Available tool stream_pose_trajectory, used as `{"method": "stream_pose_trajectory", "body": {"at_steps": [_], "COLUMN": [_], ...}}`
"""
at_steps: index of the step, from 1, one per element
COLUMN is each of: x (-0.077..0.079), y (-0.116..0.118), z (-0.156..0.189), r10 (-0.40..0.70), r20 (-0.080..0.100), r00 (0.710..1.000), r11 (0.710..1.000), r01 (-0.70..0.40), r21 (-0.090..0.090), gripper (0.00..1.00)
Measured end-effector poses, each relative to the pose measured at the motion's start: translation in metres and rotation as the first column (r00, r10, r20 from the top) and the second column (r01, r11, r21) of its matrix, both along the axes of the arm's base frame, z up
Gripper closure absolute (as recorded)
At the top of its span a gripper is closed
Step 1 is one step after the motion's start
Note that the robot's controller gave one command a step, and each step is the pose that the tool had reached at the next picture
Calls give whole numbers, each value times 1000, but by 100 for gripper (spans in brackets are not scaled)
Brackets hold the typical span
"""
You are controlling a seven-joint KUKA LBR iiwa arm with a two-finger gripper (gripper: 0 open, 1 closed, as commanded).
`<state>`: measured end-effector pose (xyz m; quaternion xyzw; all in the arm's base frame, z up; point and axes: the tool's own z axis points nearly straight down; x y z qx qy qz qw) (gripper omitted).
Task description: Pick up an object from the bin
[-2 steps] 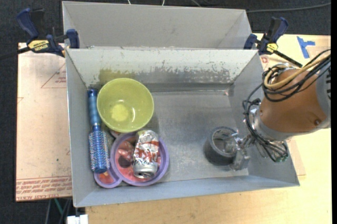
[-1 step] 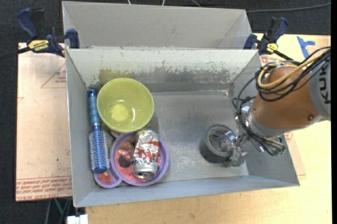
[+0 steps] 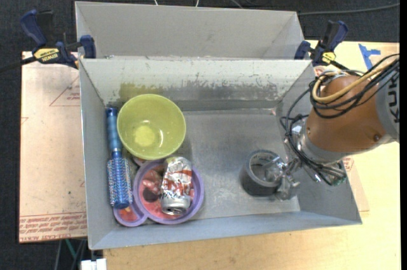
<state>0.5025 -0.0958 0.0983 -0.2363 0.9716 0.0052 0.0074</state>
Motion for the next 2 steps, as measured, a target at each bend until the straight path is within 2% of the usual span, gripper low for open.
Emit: {"method": "stream_pose_trajectory", "body": {"at_steps": [1,2], "x": [1,-6], "y": [7,8], "z": [25,33], "r10": [-20,-18], "r20": [9,-3], "r00": [1000,1000], "r11": [1000,1000], "r01": [20,18], "r21": [-1,2], "gripper": [100,100]}}
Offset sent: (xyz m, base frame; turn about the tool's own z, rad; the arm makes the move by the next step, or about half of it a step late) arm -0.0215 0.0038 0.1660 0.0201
